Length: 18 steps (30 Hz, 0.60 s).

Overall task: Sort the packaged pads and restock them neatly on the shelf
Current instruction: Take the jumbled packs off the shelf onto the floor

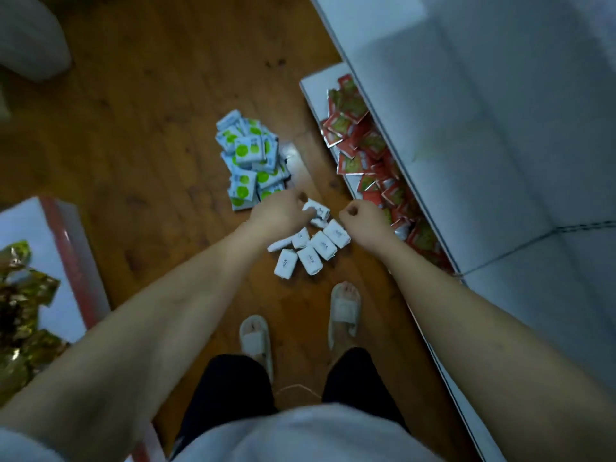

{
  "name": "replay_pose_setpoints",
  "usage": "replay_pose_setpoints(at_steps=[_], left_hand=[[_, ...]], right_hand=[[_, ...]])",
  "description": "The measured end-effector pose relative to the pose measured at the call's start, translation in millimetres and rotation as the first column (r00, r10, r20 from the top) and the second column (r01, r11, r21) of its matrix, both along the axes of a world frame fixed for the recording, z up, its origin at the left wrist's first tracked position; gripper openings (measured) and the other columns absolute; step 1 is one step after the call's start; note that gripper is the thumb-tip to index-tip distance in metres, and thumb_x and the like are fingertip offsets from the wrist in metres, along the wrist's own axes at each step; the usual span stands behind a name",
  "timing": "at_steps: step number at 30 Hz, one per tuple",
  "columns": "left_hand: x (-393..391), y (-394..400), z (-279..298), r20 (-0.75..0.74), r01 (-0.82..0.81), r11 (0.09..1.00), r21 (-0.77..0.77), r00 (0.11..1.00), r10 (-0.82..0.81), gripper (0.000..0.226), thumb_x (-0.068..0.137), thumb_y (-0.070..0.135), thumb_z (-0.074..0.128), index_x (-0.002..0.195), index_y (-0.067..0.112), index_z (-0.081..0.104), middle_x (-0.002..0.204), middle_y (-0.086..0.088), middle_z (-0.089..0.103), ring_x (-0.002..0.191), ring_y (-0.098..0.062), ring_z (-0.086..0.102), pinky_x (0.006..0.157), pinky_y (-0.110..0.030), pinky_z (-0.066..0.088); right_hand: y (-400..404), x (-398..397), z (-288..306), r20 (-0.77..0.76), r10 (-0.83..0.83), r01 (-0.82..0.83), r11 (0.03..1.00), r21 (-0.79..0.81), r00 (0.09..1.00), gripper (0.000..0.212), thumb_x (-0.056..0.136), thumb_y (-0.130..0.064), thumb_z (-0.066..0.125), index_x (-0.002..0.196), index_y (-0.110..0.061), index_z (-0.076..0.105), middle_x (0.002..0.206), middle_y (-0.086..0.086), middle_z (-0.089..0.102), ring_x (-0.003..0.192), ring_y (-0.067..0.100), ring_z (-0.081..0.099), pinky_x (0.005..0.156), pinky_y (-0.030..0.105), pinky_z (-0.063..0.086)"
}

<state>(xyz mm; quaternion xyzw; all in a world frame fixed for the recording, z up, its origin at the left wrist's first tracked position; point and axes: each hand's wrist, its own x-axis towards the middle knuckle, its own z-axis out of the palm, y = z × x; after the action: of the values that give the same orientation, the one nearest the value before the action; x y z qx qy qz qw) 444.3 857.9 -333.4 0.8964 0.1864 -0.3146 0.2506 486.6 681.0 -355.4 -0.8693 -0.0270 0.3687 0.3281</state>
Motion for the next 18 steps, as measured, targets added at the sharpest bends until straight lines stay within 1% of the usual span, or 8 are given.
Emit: replay_pose_setpoints(at_steps=[1, 2, 6, 8, 10, 14, 16, 18], left_hand=[[-9.1, -5.0, 21.5, 0.037, 0.020, 1.000, -0.010, 0.999, -0.020, 0.047, 0.093, 0.053, 0.047, 0.127, 0.021, 0.055, 0.102, -0.005, 0.066, 0.081, -0.022, 0.060, 0.061, -0.034, 0.047], [-17.9, -10.0, 38.5, 0.067, 0.036, 0.999, -0.030, 0.997, -0.034, 0.044, 0.093, 0.052, 0.047, 0.121, 0.021, 0.058, 0.098, -0.004, 0.066, 0.081, -0.023, 0.061, 0.062, -0.035, 0.049], [-53.8, -20.8, 93.0, 0.195, 0.150, 0.986, -0.073, 0.972, -0.134, 0.035, 0.092, 0.045, 0.049, 0.114, 0.022, 0.061, 0.102, 0.000, 0.064, 0.093, -0.022, 0.060, 0.077, -0.036, 0.053], [-73.7, -18.2, 113.7, 0.243, 0.207, 0.975, -0.086, 0.953, -0.181, 0.031, 0.091, 0.046, 0.050, 0.110, 0.024, 0.062, 0.100, 0.003, 0.064, 0.092, -0.019, 0.060, 0.076, -0.034, 0.053], [-89.7, -14.7, 136.7, 0.300, 0.262, 0.960, -0.095, 0.927, -0.224, 0.027, 0.089, 0.049, 0.050, 0.101, 0.029, 0.062, 0.096, 0.006, 0.067, 0.086, -0.016, 0.061, 0.073, -0.034, 0.053], [-101.3, -16.1, 199.0, 0.413, 0.440, 0.898, 0.019, 0.815, -0.408, 0.023, 0.087, 0.049, 0.050, 0.095, 0.030, 0.061, 0.090, 0.006, 0.069, 0.087, -0.018, 0.062, 0.073, -0.034, 0.052], [-103.3, -24.0, 231.8, 0.464, 0.515, 0.854, 0.074, 0.740, -0.486, 0.022, 0.087, 0.046, 0.052, 0.091, 0.027, 0.062, 0.089, 0.005, 0.068, 0.089, -0.019, 0.062, 0.071, -0.033, 0.050], [-102.5, -38.3, 262.2, 0.499, 0.570, 0.812, 0.125, 0.672, -0.548, 0.021, 0.086, 0.047, 0.052, 0.091, 0.028, 0.062, 0.089, 0.004, 0.069, 0.089, -0.020, 0.063, 0.069, -0.032, 0.049]], right_hand=[[-4.6, -12.2, 25.8, 0.027, -0.001, 0.001, 1.000, -0.013, 1.000, 0.024, 0.093, -0.029, 0.053, 0.085, -0.008, 0.061, 0.085, 0.011, 0.065, 0.083, 0.029, 0.061, 0.069, 0.037, 0.046], [-7.9, -23.2, 45.7, 0.045, -0.002, 0.003, 0.999, -0.033, 0.999, 0.023, 0.092, -0.030, 0.053, 0.082, -0.010, 0.060, 0.082, 0.009, 0.064, 0.082, 0.029, 0.060, 0.067, 0.036, 0.045], [-15.6, -75.1, 107.5, 0.129, -0.084, 0.095, 0.992, -0.078, 0.988, 0.027, 0.091, -0.032, 0.054, 0.071, -0.014, 0.056, 0.076, 0.010, 0.063, 0.077, 0.029, 0.061, 0.064, 0.037, 0.045], [-13.3, -104.1, 131.4, 0.149, -0.108, 0.122, 0.988, -0.089, 0.983, 0.029, 0.090, -0.033, 0.054, 0.067, -0.016, 0.051, 0.072, 0.009, 0.062, 0.075, 0.031, 0.062, 0.060, 0.035, 0.040], [-10.6, -130.4, 155.1, 0.154, -0.128, 0.148, 0.981, -0.129, 0.980, 0.029, 0.090, -0.037, 0.053, 0.069, -0.017, 0.052, 0.070, 0.006, 0.059, 0.071, 0.029, 0.060, 0.059, 0.033, 0.038], [-7.8, -164.8, 212.5, 0.274, -0.242, 0.285, 0.949, -0.130, 0.931, 0.031, 0.091, -0.040, 0.053, 0.068, -0.018, 0.054, 0.063, 0.001, 0.058, 0.062, 0.023, 0.055, 0.057, 0.032, 0.039], [-13.8, -177.9, 244.7, 0.338, -0.280, 0.337, 0.933, -0.124, 0.899, 0.034, 0.091, -0.039, 0.054, 0.064, -0.020, 0.051, 0.060, 0.000, 0.057, 0.064, 0.023, 0.057, 0.059, 0.033, 0.042], [-28.2, -187.2, 280.1, 0.418, -0.305, 0.386, 0.914, -0.125, 0.856, 0.036, 0.090, -0.037, 0.055, 0.060, -0.018, 0.049, 0.058, 0.001, 0.054, 0.066, 0.024, 0.056, 0.060, 0.034, 0.040]])
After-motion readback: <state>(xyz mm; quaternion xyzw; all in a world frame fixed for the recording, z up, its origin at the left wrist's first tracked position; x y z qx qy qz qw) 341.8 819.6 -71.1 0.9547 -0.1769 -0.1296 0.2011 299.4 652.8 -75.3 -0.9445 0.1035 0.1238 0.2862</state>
